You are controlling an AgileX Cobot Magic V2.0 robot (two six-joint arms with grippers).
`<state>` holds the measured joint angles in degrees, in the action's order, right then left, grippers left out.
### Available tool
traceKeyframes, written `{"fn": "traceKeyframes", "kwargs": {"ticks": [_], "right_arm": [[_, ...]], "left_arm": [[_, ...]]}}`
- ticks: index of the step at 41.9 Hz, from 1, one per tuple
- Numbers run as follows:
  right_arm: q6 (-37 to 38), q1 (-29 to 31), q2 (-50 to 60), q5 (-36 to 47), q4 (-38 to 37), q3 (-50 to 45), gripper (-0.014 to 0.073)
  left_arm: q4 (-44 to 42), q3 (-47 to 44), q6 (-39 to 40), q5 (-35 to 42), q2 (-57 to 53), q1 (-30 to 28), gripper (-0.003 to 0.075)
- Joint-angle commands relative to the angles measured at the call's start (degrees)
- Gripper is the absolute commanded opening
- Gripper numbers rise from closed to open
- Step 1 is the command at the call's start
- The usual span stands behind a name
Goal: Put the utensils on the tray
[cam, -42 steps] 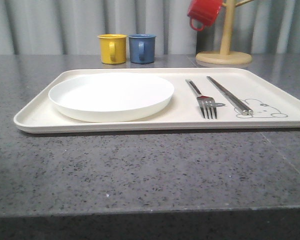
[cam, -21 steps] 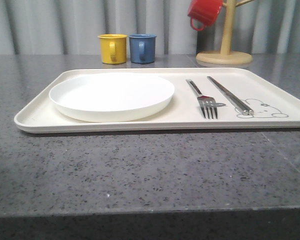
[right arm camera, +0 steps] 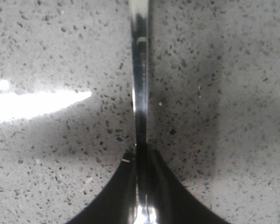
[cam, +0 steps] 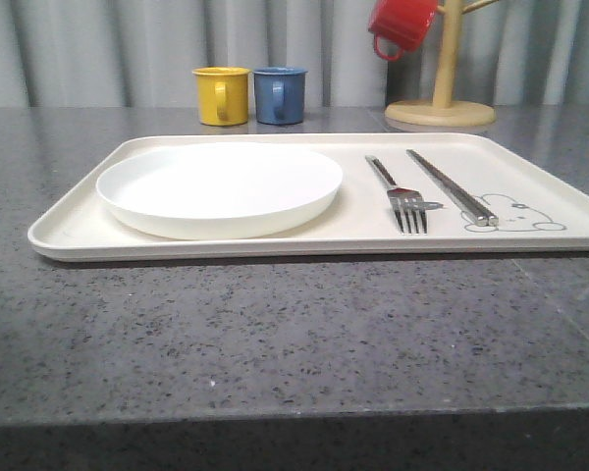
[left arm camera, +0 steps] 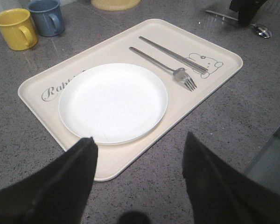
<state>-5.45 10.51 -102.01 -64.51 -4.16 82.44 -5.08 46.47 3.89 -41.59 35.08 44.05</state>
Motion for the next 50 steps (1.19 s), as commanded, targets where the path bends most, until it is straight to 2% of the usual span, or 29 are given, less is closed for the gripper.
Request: {"fn": "traceKeyframes", "kwargs": {"ticks": [1, 9, 14, 24, 30, 37, 42, 45, 50], "right_arm": [[-0.7, 0.3, 2.5, 0.7, -0.4, 1.6, 0.0001], [-0.7, 0.2, 3.0, 0.4, 0.1, 2.1, -0.0016], [-0.7, -1.3, 5.1, -1.1, 4.2, 3.7, -0.0014], [-0.7, -12.0, 7.9, -5.4, 11.5, 5.2, -0.0014], [3.5, -16.0, 7.0, -3.0, 16.7, 5.2, -0.0013], [9.0, -17.3, 4.9, 1.5, 17.3, 5.0, -0.0013], [10.2, -17.4, 2.4, 3.1, 17.3, 5.0, -0.0013], [10.3, -17.4, 1.2, 3.9, 17.3, 5.0, 0.0008], [10.3, -17.4, 0.7, 4.7, 17.1, 5.0, 0.0148]], "left_arm": [[0.2, 1.5, 0.6, 4.4, 0.2, 0.4, 0.0408], [0.2, 1.5, 0.6, 4.4, 0.2, 0.4, 0.0408], [0.2, 1.5, 0.6, 4.4, 0.2, 0.4, 0.0408], [0.2, 1.5, 0.6, 4.4, 0.2, 0.4, 0.0408], [0.2, 1.5, 0.6, 4.4, 0.2, 0.4, 0.0408], [0.2, 1.5, 0.6, 4.4, 0.2, 0.4, 0.0408], [0.2, 1.5, 0.6, 4.4, 0.2, 0.4, 0.0408], [0.2, 1.5, 0.6, 4.4, 0.2, 0.4, 0.0408], [0.2, 1.5, 0.6, 4.4, 0.2, 0.4, 0.0408]]}}
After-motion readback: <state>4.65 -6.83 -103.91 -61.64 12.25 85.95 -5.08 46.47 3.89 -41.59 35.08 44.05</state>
